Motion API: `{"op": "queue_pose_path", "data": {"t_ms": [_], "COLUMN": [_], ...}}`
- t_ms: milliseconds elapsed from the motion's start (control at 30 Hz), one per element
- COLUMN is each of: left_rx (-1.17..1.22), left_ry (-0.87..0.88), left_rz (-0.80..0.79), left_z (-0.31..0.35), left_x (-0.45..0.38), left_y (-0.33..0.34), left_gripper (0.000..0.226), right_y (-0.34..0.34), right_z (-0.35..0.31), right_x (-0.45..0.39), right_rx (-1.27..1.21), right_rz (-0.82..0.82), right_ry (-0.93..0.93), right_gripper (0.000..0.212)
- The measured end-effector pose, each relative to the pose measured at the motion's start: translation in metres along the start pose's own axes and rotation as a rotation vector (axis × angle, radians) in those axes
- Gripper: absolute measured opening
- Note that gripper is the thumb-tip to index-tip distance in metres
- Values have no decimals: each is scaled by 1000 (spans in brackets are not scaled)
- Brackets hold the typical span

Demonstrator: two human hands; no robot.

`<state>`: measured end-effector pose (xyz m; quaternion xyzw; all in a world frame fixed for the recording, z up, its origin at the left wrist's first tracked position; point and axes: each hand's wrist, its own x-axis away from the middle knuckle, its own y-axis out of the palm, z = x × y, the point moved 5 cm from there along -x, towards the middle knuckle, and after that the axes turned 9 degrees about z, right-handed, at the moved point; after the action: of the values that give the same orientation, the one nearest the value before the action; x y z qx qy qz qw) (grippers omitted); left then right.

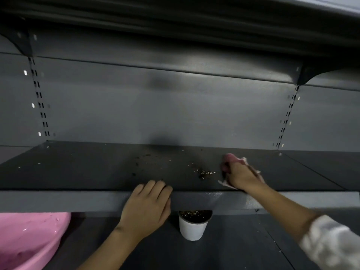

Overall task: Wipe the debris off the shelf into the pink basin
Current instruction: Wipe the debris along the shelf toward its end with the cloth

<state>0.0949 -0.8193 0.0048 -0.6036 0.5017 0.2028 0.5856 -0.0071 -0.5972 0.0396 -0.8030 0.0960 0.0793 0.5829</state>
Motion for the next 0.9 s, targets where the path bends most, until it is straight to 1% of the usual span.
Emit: {"op": "queue_pose_path", "data": {"t_ms": [67, 133, 200, 267, 300, 367, 433, 567, 633, 667, 733, 833, 900], "left_rx": [-1, 8, 20, 32, 38, 43, 35, -1, -16, -24, -16, 7, -15], "left_ry": [-1, 10, 26, 33, 28, 2, -9, -35, -57, -64, -84, -90, -71], "left_rz": [-7, -21, -36, -39, -34, -17, 3, 30, 31, 31, 42, 80, 74], "left_z": [0, 0, -1, -5, -10, -21, -30, -35, -34, -33, -33, -33, -32], "left_x": [-1, -2, -3, -2, 0, 5, 10, 14, 14, 14, 14, 14, 14], "left_y": [0, 0, -1, -4, -6, -11, -15, -16, -14, -14, -13, -12, -11], "left_gripper": [36, 36, 35, 36, 36, 35, 36, 35, 34, 33, 30, 25, 24], "right_y": [10, 17, 26, 31, 29, 16, 3, -3, 2, 6, 22, 51, 63], "right_z": [-41, -75, -103, -116, -113, -90, -49, 46, 59, 53, 25, -29, -66], "right_x": [7, 12, 14, 12, 7, -9, -29, -63, -78, -87, -102, -115, -114], "right_rx": [-15, -53, -147, -237, -245, -237, -251, -139, -181, -195, -176, -131, -188], "right_rz": [3, 44, 18, -48, -32, 59, 111, 100, 105, 114, 87, 1, -39], "right_ry": [-62, -144, -250, -323, -333, -303, -200, 31, 61, 30, -90, -247, -389], "right_gripper": [30, 29, 33, 37, 36, 34, 35, 34, 29, 24, 20, 32, 34]}}
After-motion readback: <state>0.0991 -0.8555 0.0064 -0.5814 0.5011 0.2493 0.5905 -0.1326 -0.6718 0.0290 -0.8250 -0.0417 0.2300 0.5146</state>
